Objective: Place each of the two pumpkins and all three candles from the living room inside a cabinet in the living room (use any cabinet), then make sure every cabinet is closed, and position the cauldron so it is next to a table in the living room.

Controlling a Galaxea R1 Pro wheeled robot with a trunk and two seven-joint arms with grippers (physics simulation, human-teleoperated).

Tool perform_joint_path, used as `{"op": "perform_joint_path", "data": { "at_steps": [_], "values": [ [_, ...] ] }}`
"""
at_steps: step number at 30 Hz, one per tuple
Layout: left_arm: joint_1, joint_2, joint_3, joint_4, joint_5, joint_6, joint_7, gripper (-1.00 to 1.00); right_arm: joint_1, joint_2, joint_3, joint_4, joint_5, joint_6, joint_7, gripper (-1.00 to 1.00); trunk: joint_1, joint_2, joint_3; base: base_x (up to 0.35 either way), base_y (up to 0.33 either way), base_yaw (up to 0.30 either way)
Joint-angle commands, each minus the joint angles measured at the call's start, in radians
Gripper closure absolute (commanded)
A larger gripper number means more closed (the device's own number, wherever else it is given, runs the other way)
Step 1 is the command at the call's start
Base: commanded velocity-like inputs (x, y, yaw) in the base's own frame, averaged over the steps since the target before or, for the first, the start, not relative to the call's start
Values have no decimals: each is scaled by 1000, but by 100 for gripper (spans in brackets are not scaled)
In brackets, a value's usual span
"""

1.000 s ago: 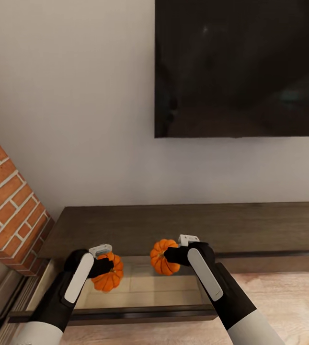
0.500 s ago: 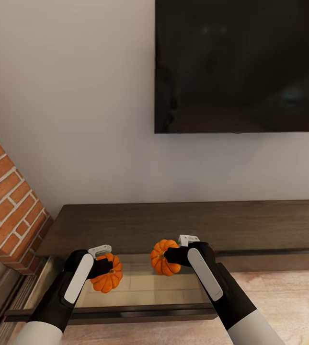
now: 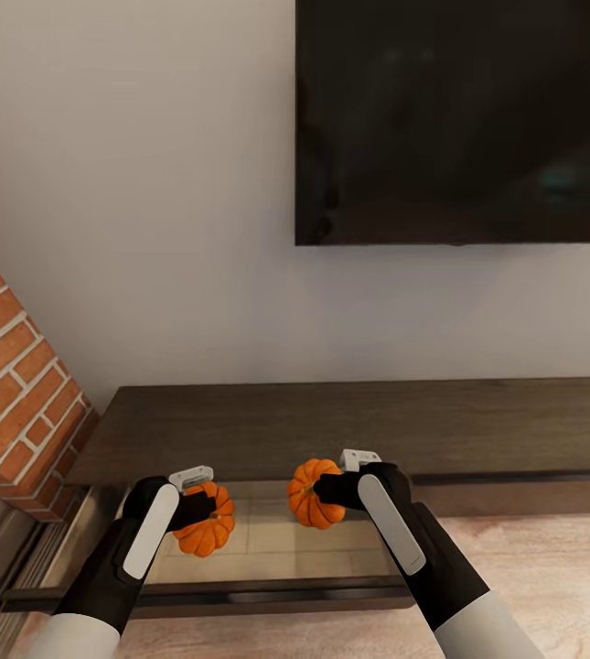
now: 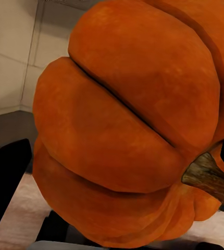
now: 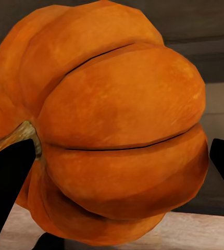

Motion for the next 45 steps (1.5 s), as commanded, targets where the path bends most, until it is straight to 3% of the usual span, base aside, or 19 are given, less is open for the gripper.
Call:
{"op": "perform_joint_path", "data": {
  "at_steps": [1, 27, 45],
  "values": [
    [-1, 0, -1, -1, 10, -1, 11, 100, -1, 0, 2, 0, -10, 1, -10, 100, 4, -8, -4, 0, 0, 0],
    [-1, -10, -8, -1, 13, -76, 9, 100, -2, 1, 3, 54, -5, -3, -10, 100, 104, -190, -85, 0, 0, 0],
    [-1, -12, -21, 0, 13, -79, 9, 100, -3, 1, 10, 57, 1, -45, -11, 100, 173, -316, -142, 0, 0, 0]
  ]
}}
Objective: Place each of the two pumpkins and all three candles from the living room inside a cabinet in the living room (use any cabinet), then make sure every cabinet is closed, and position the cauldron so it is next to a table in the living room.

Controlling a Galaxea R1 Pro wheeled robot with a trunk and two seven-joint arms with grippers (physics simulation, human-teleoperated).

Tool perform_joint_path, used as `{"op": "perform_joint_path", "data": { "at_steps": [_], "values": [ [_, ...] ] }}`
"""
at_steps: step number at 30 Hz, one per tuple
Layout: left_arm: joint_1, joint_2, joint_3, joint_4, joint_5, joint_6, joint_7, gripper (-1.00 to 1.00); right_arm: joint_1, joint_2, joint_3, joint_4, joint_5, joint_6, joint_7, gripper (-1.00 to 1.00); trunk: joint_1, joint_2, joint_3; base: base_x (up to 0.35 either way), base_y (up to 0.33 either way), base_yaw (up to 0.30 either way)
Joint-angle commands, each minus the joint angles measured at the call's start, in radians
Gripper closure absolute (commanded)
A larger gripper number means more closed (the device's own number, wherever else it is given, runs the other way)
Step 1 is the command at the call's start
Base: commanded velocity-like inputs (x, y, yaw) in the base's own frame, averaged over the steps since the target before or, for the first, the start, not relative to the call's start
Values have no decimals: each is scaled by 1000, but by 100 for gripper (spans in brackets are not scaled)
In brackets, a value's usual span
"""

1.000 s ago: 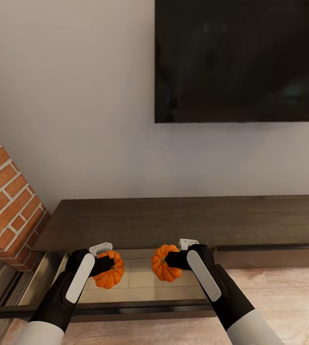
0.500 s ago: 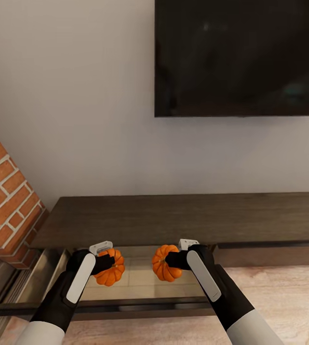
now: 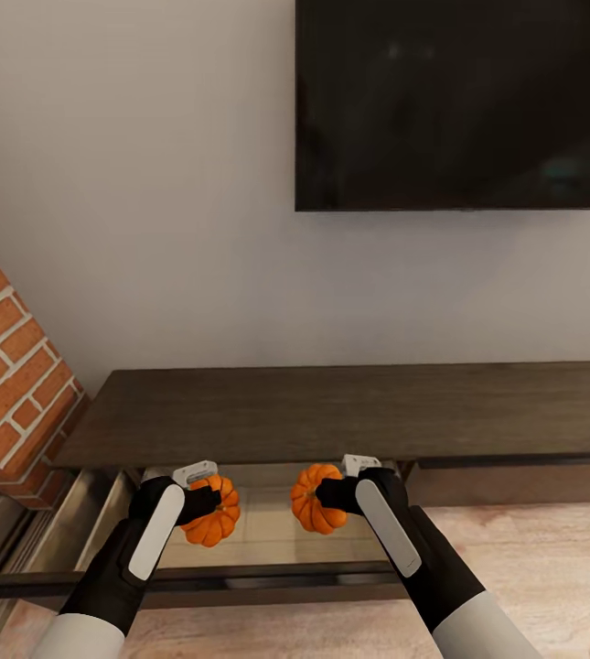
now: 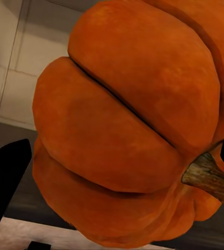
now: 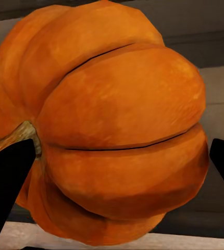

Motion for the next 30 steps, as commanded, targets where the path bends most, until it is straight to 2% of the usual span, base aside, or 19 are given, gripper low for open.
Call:
{"op": "perform_joint_path", "data": {
  "at_steps": [1, 6, 9, 14, 19, 25, 30],
  "values": [
    [-1, 0, -2, -1, 8, 1, 11, 100, -1, 0, 10, 1, -4, -8, -10, 100, 4, -8, -4, 0, 0, 0],
    [-1, 0, -4, -1, 8, -1, 11, 100, 0, 0, 33, 17, 63, -33, -2, 100, 23, -43, -20, 0, 0, 0],
    [-1, 0, -4, -1, 8, -1, 11, 100, -1, 0, 35, 20, 75, -39, 0, 100, 34, -64, -29, 0, 0, 0],
    [-1, 0, -4, -1, 8, -5, 11, 100, -1, 0, 36, 21, 80, -43, 2, 100, 54, -99, -45, 0, 0, 0],
    [-1, 0, -11, 0, 8, -47, 11, 100, 0, 0, 36, 21, 81, -44, 3, 100, 73, -134, -60, 0, 0, 0],
    [-1, 2, -78, 1, 2, -77, 11, 100, 0, 0, 37, 22, 80, -61, 3, 100, 96, -176, -79, 0, 0, 0],
    [-1, 3, -92, 7, 1, -110, 11, 100, 0, 0, 37, 25, 80, -77, 3, 100, 107, -197, -89, 0, 0, 0]
  ]
}}
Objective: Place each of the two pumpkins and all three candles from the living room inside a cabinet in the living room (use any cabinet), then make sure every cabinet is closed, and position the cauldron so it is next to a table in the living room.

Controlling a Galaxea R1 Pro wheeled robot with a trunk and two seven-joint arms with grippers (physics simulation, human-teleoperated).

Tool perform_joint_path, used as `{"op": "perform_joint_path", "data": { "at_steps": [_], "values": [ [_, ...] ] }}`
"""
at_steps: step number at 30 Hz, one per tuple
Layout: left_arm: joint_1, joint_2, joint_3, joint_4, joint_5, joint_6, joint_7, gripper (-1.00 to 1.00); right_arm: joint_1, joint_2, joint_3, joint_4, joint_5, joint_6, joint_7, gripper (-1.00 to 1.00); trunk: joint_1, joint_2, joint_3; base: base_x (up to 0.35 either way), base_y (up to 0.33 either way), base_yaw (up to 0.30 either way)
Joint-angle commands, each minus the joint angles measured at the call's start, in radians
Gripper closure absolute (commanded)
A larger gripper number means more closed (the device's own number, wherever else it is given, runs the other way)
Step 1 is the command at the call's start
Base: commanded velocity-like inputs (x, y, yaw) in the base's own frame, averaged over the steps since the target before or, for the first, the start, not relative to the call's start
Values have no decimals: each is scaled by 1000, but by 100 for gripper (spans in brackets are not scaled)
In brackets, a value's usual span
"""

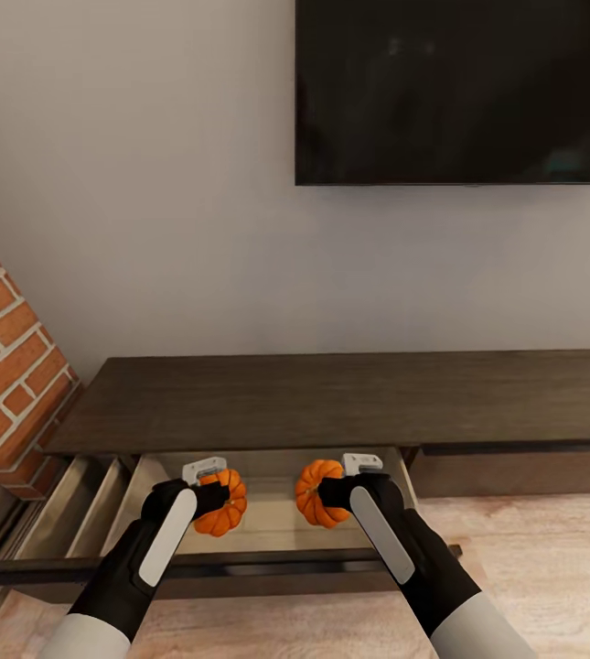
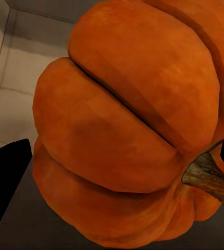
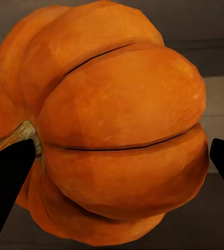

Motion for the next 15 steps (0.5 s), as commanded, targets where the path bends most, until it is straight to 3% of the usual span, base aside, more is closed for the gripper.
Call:
{"op": "perform_joint_path", "data": {
  "at_steps": [1, 15],
  "values": [
    [-1, 0, -2, 0, 11, -1, 11, 100, -1, 0, 1, -1, -11, 0, -10, 100, 0, 0, -1, 0, 0, 0],
    [0, 1, -3, 3, 9, -15, 11, 100, -1, 0, 2, 1, -12, -27, -9, 100, 54, -98, -45, 0, 0, 0]
  ]
}}
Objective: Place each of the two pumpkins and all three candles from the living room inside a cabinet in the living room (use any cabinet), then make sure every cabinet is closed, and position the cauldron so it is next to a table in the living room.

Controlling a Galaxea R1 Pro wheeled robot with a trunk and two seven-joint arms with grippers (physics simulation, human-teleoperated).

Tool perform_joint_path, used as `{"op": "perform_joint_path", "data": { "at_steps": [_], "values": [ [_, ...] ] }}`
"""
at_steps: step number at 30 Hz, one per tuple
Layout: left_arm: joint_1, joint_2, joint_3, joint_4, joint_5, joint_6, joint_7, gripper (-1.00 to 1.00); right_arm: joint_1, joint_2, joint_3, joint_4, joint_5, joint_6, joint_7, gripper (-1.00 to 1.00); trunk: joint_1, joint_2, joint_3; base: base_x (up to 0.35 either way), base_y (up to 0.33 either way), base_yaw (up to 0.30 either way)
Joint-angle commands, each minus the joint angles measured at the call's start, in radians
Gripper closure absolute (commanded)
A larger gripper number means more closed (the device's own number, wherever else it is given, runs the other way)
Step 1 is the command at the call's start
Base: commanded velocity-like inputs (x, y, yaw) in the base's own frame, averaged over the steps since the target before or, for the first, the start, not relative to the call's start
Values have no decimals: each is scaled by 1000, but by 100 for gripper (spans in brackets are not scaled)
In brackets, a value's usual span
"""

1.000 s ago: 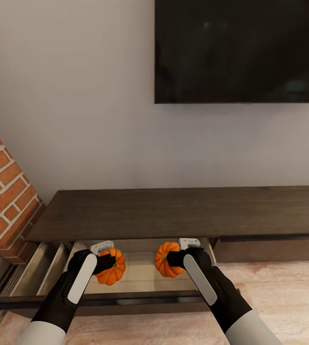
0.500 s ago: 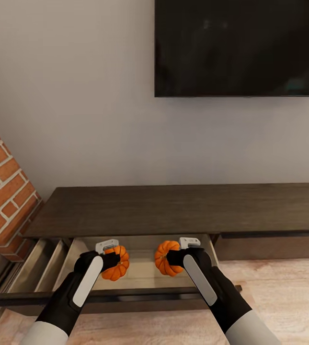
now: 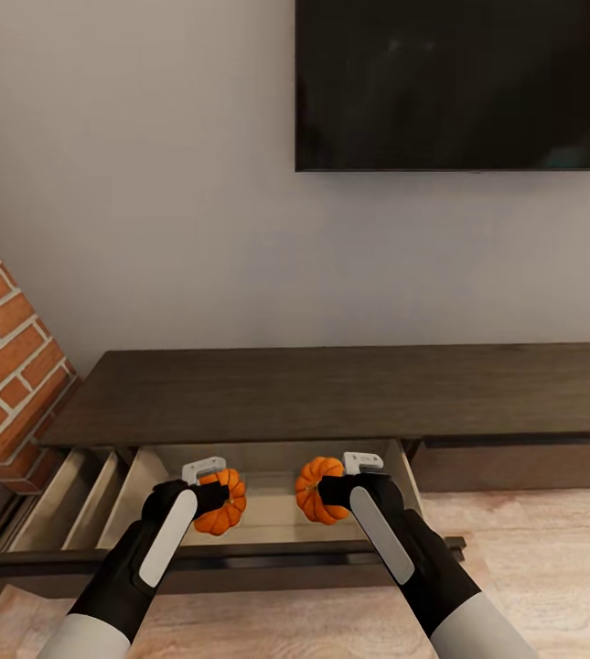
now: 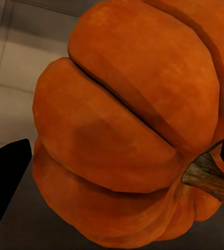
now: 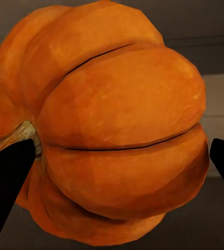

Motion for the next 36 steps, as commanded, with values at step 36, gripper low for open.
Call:
{"op": "perform_joint_path", "data": {
  "at_steps": [36],
  "values": [
    [0, 0, -3, 2, 12, -44, 10, 100, -1, 0, 9, -1, -11, -25, -10, 100, 27, -50, -23, 27, 11, 0]
  ]
}}
